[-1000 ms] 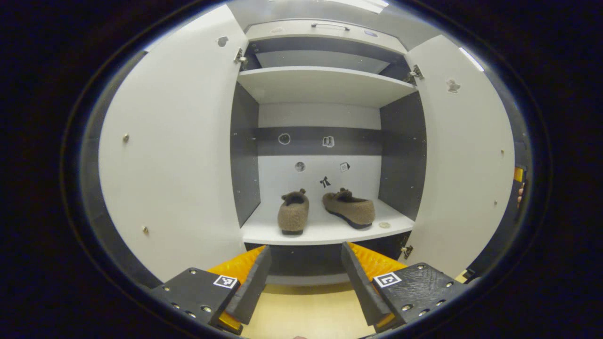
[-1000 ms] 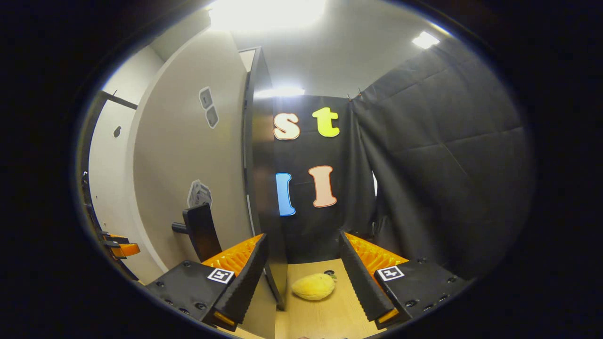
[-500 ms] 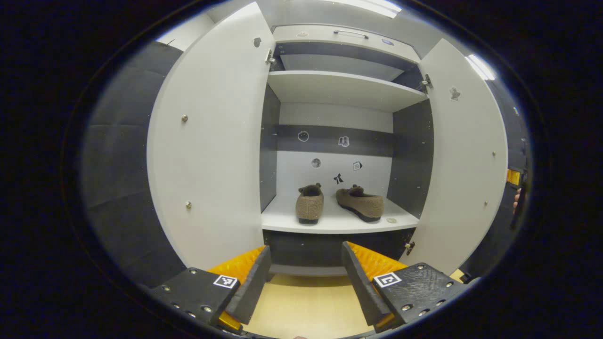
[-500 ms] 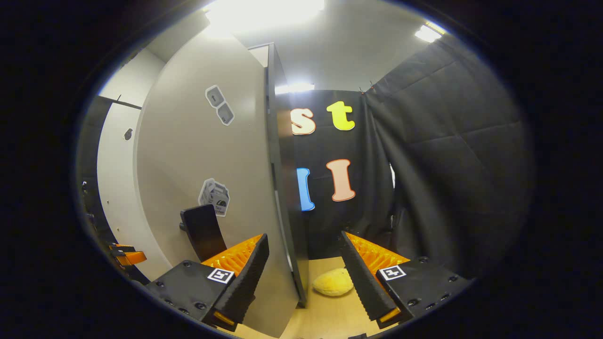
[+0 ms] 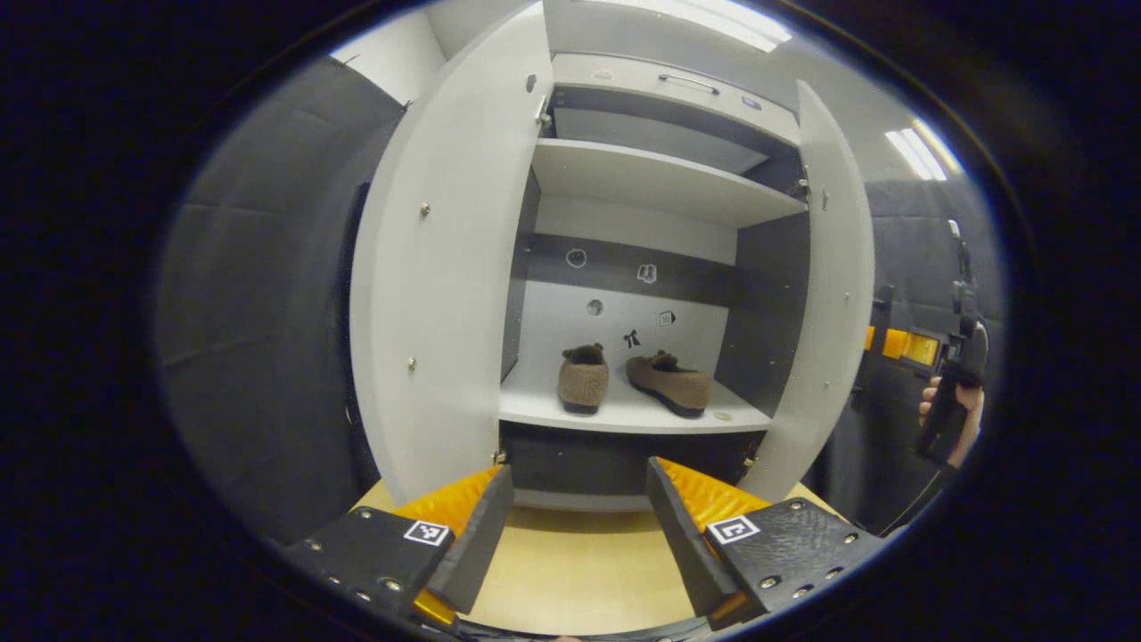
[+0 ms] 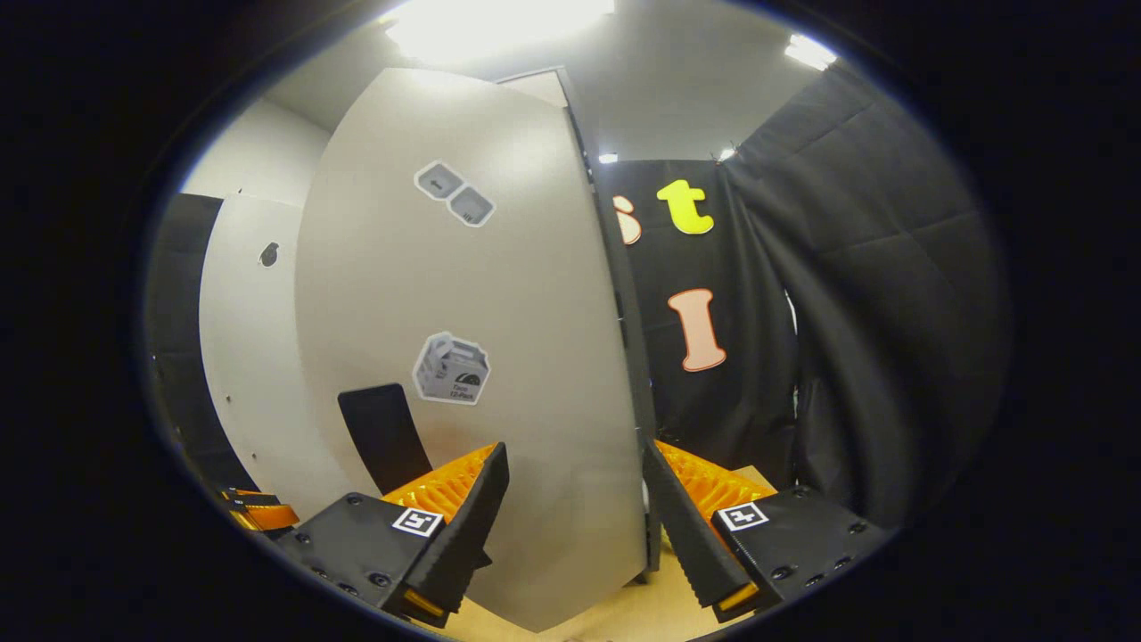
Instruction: Grab one shoe with the right hand and put it into the shoe cabinet, grab the other shoe with the left hand and put it into the shoe cabinet; then close the right door with the right hand and the left door with the left hand.
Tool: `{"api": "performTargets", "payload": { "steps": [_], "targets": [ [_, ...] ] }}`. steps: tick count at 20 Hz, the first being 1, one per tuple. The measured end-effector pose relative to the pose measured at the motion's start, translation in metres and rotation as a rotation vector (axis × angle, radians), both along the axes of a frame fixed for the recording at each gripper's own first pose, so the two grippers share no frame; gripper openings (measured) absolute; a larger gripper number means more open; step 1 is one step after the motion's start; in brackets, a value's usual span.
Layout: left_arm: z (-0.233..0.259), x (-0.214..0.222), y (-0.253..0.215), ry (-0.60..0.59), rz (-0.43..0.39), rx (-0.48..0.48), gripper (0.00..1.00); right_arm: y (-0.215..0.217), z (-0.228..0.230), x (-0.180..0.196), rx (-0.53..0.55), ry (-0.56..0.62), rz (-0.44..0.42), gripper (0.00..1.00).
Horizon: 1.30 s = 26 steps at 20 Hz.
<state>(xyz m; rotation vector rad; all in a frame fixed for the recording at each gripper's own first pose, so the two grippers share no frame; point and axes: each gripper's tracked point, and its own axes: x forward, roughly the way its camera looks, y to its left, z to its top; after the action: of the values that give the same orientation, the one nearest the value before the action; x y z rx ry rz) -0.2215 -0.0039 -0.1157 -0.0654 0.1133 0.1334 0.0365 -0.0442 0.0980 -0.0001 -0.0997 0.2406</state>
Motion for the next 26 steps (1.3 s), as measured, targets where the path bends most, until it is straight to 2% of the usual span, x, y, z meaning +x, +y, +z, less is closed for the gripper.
{"api": "performTargets", "payload": {
  "steps": [4, 5, 6, 7, 8, 9, 10, 11, 18, 22, 26],
  "targets": [
    [-0.001, -0.024, 0.007, -0.023, -0.006, -0.032, 0.88, 0.029, -0.014, 0.0, -0.045, -0.016, -0.003, 0.98],
    [0.0, -0.029, 0.014, -0.033, 0.003, -0.032, 0.88, 0.035, -0.013, -0.003, -0.034, -0.027, 0.009, 0.91],
    [0.003, -0.032, 0.022, -0.041, 0.013, -0.026, 0.89, 0.039, -0.017, -0.005, -0.029, -0.027, 0.009, 0.92],
    [0.007, -0.04, 0.029, -0.048, 0.024, -0.013, 0.89, 0.038, -0.018, -0.007, -0.03, -0.035, -0.004, 0.98],
    [0.01, -0.046, 0.038, -0.052, 0.036, 0.0, 0.89, 0.039, -0.019, -0.006, -0.033, -0.038, -0.011, 0.9],
    [0.012, -0.054, 0.052, -0.055, 0.054, 0.012, 0.88, 0.04, -0.02, -0.005, -0.036, -0.034, -0.016, 0.95],
    [0.014, -0.06, 0.067, -0.059, 0.069, 0.019, 0.88, 0.041, -0.02, -0.004, -0.038, -0.032, -0.018, 0.9],
    [0.016, -0.066, 0.082, -0.062, 0.089, 0.028, 0.88, 0.042, -0.02, -0.004, -0.039, -0.028, -0.02, 0.97],
    [0.048, -0.078, 0.196, -0.081, 0.248, 0.063, 0.88, 0.042, -0.026, -0.003, -0.06, -0.017, -0.055, 0.97],
    [0.07, -0.061, 0.232, -0.1, 0.229, 0.075, 0.88, 0.035, -0.028, -0.008, -0.039, -0.02, -0.104, 0.97],
    [0.099, -0.02, 0.249, -0.126, 0.124, 0.109, 0.88, 0.031, -0.033, -0.012, -0.035, -0.006, -0.142, 0.97]
  ]
}}
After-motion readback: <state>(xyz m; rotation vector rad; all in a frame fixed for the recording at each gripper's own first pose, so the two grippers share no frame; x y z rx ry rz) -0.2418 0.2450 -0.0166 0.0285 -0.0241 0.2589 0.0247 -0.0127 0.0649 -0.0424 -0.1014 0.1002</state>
